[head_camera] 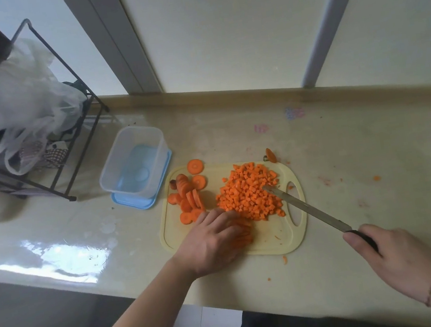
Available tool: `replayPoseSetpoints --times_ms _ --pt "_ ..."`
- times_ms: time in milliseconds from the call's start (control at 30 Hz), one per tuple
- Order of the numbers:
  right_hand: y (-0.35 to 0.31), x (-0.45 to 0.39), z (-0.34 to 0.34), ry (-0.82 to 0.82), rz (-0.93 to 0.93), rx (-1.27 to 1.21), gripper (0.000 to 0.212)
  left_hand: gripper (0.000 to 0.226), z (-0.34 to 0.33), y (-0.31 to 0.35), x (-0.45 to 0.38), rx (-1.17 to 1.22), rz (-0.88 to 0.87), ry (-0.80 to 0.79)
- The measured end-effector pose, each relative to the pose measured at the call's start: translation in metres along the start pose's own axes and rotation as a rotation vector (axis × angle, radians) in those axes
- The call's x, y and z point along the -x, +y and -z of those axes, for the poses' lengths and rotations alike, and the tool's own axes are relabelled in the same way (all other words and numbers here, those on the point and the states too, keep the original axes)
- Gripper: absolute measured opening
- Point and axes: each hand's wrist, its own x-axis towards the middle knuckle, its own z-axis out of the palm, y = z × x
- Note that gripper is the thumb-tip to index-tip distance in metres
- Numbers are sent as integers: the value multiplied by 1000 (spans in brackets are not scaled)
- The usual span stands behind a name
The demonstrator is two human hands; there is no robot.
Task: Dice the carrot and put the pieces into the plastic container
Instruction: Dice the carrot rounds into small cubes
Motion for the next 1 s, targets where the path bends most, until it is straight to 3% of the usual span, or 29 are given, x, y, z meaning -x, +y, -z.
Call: replayPoseSetpoints --times_ms 233,433,900,1000 --pt "-3 -2 0 -9 22 13 76 28 -10 3 0 9 26 51" --pt "-7 1 -1 -21 27 15 68 49 -11 4 1 60 89 3" --pt "-13 1 -1 -34 14 27 59 57 -11 4 0 84 199 -57" --pt "-13 2 -1 -27 22 22 66 61 -10 5 -2 71 205 -63"
